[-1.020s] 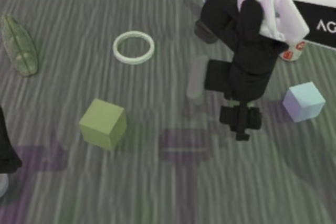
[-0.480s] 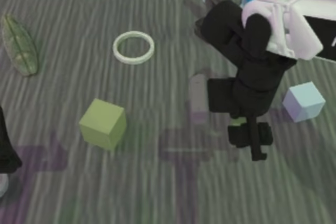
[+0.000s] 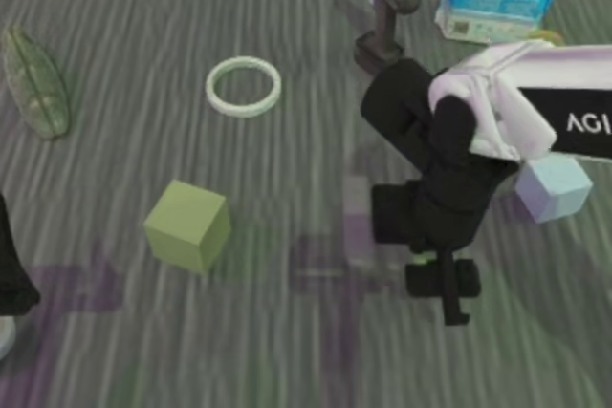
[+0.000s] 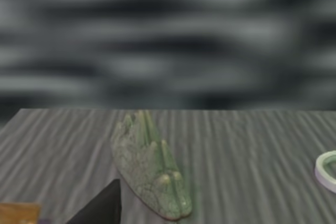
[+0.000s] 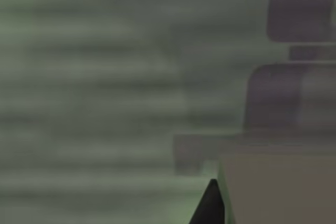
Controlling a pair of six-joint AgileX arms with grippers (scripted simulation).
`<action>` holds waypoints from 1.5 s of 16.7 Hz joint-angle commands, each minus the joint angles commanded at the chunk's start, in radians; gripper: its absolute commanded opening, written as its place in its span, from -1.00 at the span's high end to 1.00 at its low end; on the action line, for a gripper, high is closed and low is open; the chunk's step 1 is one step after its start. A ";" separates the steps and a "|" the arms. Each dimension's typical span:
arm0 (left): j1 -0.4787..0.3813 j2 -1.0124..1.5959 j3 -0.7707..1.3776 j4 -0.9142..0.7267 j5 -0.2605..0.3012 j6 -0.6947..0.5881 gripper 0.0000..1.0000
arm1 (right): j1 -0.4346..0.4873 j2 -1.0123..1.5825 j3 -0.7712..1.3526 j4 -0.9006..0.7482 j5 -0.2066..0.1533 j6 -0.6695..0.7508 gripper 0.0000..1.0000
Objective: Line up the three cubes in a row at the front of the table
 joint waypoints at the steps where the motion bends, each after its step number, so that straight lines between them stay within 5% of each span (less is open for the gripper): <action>1: 0.000 0.000 0.000 0.000 0.000 0.000 -1.00 | 0.001 0.008 -0.016 0.021 0.000 -0.001 1.00; 5: 0.000 0.000 0.000 0.000 0.000 0.000 -1.00 | 0.002 0.014 -0.025 0.032 0.000 -0.001 1.00; 18: 0.000 0.000 0.000 0.000 0.000 0.000 -1.00 | 0.002 0.014 -0.025 0.032 0.000 -0.001 -0.96; 25: 0.000 0.000 0.000 0.000 0.000 0.000 -1.00 | 0.002 0.014 -0.025 0.032 0.000 -0.001 -1.00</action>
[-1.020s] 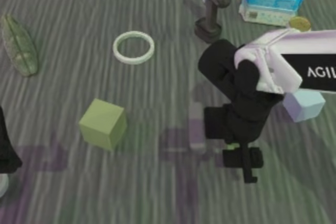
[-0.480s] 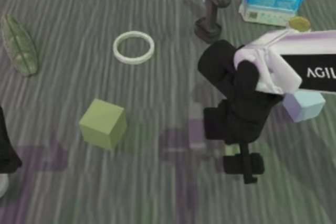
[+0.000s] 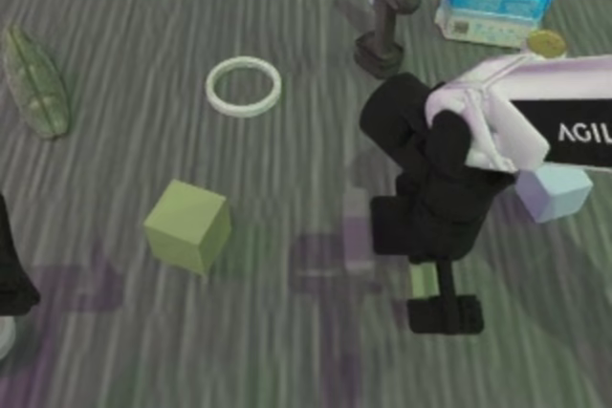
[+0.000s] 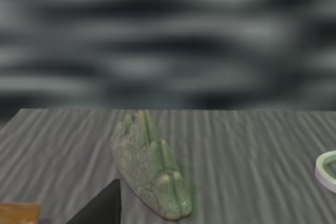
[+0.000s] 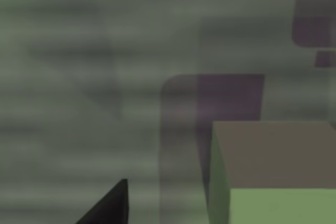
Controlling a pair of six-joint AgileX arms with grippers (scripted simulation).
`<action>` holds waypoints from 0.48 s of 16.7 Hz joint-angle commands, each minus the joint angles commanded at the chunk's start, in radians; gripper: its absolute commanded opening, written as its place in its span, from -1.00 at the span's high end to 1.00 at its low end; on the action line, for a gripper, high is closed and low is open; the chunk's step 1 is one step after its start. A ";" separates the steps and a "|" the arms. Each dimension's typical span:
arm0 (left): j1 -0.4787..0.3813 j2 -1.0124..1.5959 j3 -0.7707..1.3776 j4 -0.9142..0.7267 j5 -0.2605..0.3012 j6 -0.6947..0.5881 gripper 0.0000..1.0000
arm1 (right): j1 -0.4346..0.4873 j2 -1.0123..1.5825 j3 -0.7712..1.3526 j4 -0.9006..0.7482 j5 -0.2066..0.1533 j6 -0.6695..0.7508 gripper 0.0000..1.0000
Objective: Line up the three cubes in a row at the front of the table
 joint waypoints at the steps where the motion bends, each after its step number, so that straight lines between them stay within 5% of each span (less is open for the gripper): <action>1: 0.000 0.000 0.000 0.000 0.000 0.000 -1.00 | 0.000 0.000 0.000 0.000 0.000 0.000 -1.00; 8: 0.000 0.000 0.000 0.000 0.000 0.000 -1.00 | 0.001 -0.054 0.105 -0.168 -0.001 -0.006 -1.00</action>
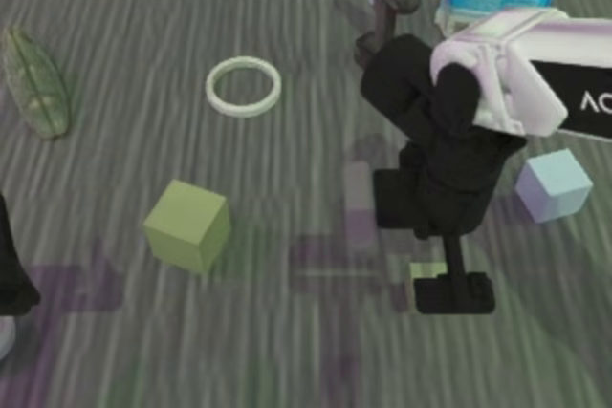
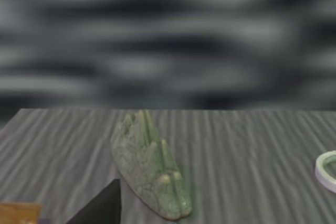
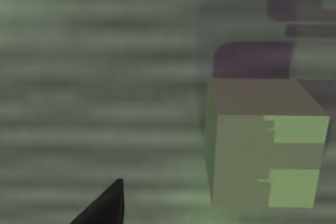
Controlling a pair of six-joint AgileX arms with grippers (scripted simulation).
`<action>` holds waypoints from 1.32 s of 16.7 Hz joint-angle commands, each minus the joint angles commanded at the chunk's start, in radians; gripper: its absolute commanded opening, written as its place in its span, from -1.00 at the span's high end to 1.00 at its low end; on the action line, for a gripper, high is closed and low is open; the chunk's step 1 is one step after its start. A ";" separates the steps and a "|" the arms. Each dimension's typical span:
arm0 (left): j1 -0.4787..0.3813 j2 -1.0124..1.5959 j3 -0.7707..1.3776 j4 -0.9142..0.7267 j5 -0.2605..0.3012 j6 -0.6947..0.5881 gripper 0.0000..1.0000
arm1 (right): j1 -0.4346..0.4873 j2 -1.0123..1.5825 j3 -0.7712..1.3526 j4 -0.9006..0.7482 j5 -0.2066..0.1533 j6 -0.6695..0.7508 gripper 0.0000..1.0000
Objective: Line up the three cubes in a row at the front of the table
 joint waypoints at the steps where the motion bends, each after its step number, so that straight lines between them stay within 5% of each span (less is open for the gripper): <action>1: 0.000 0.000 0.000 0.000 0.000 0.000 -1.00 | 0.001 -0.013 0.023 -0.038 0.000 -0.002 -1.00; 11: 0.000 0.000 0.000 0.000 0.000 0.000 -1.00 | -0.046 -0.010 0.091 -0.095 0.002 0.064 -1.00; 22: 0.000 0.000 0.000 0.000 0.000 0.000 -1.00 | -0.432 0.164 0.301 -0.157 0.023 0.745 -1.00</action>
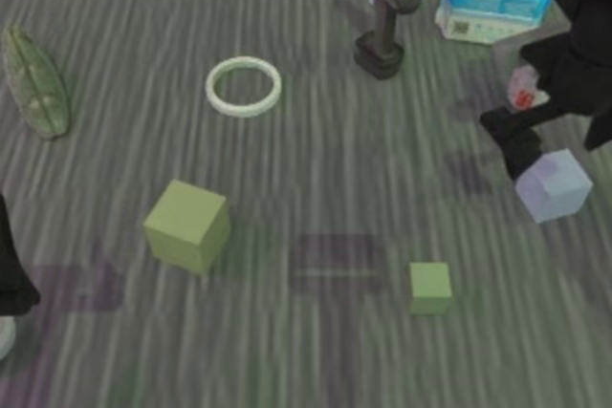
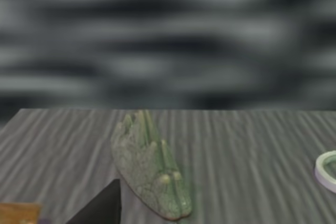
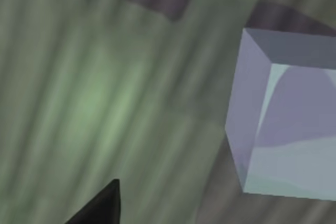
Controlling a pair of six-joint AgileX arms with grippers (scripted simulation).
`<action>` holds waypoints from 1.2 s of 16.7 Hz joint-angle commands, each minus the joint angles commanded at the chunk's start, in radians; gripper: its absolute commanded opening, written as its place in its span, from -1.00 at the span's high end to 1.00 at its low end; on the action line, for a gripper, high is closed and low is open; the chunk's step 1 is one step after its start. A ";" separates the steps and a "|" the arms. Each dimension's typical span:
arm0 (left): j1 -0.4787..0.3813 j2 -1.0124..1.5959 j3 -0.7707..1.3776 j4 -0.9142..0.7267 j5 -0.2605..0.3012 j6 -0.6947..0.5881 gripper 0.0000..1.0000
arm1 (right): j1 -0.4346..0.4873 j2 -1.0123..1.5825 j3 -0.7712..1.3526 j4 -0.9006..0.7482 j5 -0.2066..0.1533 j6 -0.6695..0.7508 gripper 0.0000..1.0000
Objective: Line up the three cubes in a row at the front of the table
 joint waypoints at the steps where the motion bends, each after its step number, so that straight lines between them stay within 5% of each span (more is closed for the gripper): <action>1: 0.000 0.000 0.000 0.000 0.000 0.000 -1.00 | -0.021 0.005 0.011 0.000 0.001 0.027 -1.00; 8: 0.000 0.000 0.000 0.000 0.000 0.000 -1.00 | -0.037 0.010 0.003 0.018 0.001 0.050 -1.00; 15: 0.000 0.000 0.000 0.000 0.000 0.000 -1.00 | -0.038 0.104 -0.157 0.280 0.002 0.053 -1.00; 20: 0.000 0.000 0.000 0.000 0.000 0.000 -1.00 | -0.038 0.118 -0.178 0.309 0.002 0.053 -1.00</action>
